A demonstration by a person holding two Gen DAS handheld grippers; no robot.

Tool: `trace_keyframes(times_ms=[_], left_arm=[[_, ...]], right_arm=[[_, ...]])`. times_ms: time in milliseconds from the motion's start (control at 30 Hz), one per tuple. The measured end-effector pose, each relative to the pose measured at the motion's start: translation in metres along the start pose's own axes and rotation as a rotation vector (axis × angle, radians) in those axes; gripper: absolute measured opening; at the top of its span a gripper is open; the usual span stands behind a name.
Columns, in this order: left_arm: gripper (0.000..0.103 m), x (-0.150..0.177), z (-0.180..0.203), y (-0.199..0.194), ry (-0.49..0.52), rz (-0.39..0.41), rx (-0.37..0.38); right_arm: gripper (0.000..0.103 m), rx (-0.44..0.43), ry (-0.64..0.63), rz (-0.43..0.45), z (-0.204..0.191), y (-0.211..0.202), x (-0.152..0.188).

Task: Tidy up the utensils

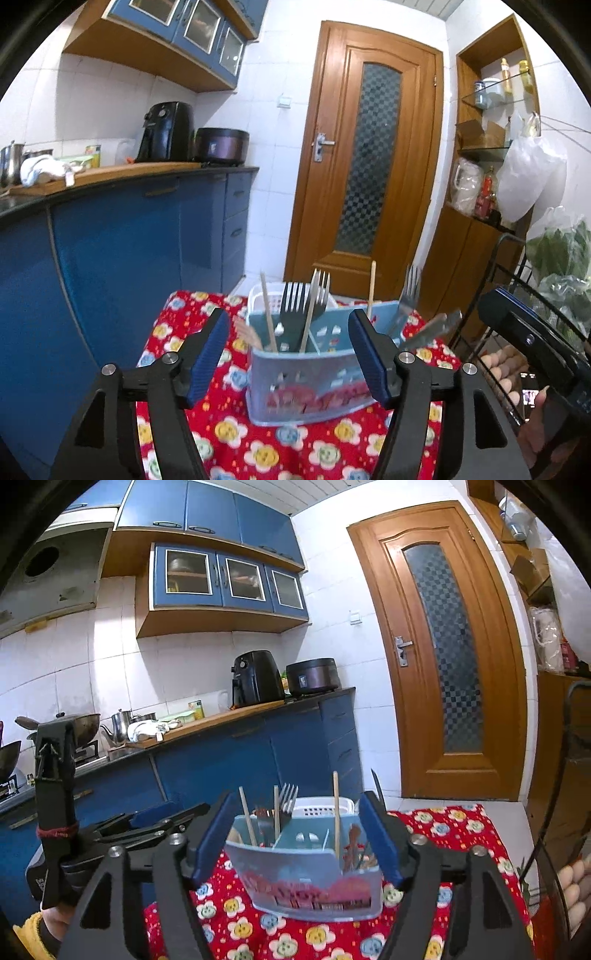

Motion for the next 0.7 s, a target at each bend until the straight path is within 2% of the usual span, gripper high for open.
trace_keyframes(times_ms=[200,500,700], left_arm=[[0.069,0.02,0.0,-0.007,-0.024,-0.029,-0.005],[0.069,0.049,-0.003,0.002,-0.06,-0.104,-0.017],[0.069,0.063,-0.003,0.005,-0.039,-0.122,-0.043]], right_arm=[[0.08,0.026,0.009,-0.044,0.002,-0.009,0.022],[0.081,0.061,0.053,-0.102,0.011,-0.011,0.053],[0.081,0.095,0.048,-0.138,0.013,-0.007,0.071]])
Point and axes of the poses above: each gripper's, at about its wrist camera, not at the fingertips, and y roughly the way its jaws point, z to its right, x to its underside, the point moved 2 cm from there along y, roughly the way its jaws point, and after that the axes turned 4 degrees about y, right-handed, at the moved point
